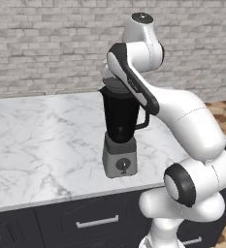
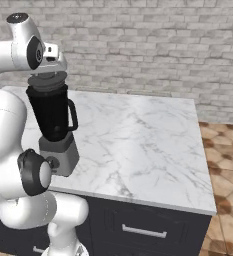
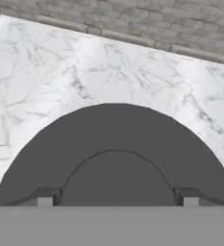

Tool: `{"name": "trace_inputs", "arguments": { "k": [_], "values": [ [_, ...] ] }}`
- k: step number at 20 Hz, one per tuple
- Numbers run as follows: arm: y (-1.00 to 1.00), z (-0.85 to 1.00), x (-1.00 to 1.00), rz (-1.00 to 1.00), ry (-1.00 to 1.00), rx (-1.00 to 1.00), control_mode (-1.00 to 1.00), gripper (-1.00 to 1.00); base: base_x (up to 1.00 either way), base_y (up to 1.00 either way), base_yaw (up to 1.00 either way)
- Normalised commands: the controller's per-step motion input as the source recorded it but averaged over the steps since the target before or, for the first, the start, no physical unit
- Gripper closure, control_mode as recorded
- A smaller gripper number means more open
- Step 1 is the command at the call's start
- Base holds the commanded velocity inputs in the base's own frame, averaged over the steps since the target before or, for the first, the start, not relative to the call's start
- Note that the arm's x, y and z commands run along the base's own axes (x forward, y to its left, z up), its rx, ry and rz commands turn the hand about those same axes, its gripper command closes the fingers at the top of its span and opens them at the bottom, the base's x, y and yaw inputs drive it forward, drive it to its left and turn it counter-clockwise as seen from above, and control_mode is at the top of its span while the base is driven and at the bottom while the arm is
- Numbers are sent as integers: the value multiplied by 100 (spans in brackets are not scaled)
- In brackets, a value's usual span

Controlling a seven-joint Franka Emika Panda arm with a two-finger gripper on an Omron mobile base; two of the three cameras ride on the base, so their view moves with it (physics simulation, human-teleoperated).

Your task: Close the lid blender by securely placing the lid on top.

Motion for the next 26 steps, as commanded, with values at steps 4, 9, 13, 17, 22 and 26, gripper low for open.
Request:
{"name": "trace_inputs", "arguments": {
  "k": [4,9,13,17,22,26],
  "values": [
    [0,-17,-7,0,-4,0,-100,100,0,0,0],
    [0,-5,-2,0,0,0,-100,100,0,0,0],
    [0,0,-1,0,0,0,-100,100,0,0,0],
    [0,0,-3,0,4,0,-100,100,0,0,0],
    [0,1,0,0,14,0,-100,100,0,0,0],
    [0,9,0,0,26,0,-100,100,0,0,0]
  ]
}}
